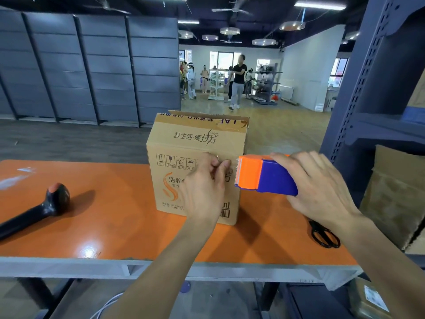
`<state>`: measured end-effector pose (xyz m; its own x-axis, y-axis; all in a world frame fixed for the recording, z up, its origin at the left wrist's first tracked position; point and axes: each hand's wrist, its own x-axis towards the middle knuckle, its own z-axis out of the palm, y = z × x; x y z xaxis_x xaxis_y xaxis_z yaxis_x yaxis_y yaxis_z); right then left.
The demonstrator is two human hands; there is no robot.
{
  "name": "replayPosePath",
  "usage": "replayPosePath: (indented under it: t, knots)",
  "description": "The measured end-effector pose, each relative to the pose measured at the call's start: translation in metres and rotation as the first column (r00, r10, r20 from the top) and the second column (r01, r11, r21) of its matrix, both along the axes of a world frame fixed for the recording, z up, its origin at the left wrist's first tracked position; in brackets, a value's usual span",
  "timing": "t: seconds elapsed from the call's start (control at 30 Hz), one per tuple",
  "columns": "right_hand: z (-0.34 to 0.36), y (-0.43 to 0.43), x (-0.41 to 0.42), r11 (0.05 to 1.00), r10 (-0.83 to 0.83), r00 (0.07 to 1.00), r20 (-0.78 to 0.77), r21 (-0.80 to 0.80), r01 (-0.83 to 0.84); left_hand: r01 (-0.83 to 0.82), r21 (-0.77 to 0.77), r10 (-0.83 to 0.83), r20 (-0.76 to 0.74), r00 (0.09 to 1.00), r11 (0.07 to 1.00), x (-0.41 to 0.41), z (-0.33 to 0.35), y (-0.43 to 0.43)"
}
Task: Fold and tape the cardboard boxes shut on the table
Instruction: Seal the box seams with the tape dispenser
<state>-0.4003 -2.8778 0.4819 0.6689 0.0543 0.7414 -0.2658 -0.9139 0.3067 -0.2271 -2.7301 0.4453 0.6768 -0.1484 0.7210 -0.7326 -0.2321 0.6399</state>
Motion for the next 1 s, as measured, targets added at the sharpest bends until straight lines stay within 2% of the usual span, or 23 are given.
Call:
replayPosePath:
  t: [0.4,0.6,0.83,1.0]
  knots:
    - [0.003,-0.004,0.001,1.0,-0.011,1.0,-0.018,-0.007,0.011,-0.143,0.191,0.129,0.082,0.988,0.971,0.008,0.015,-0.001]
    - [0.002,-0.01,0.004,1.0,-0.028,0.999,-0.029,-0.001,0.028,-0.179,0.303,0.139,0.149,0.979,0.936,0.01,0.021,-0.003]
    - [0.002,-0.015,0.005,1.0,-0.014,0.999,-0.04,0.005,0.014,-0.258,0.35,0.175,0.252,0.952,0.9,0.008,0.025,-0.003]
    - [0.002,-0.016,0.006,1.0,-0.019,0.999,-0.047,0.008,0.02,-0.257,0.378,0.183,0.222,0.958,0.889,0.007,0.027,-0.005]
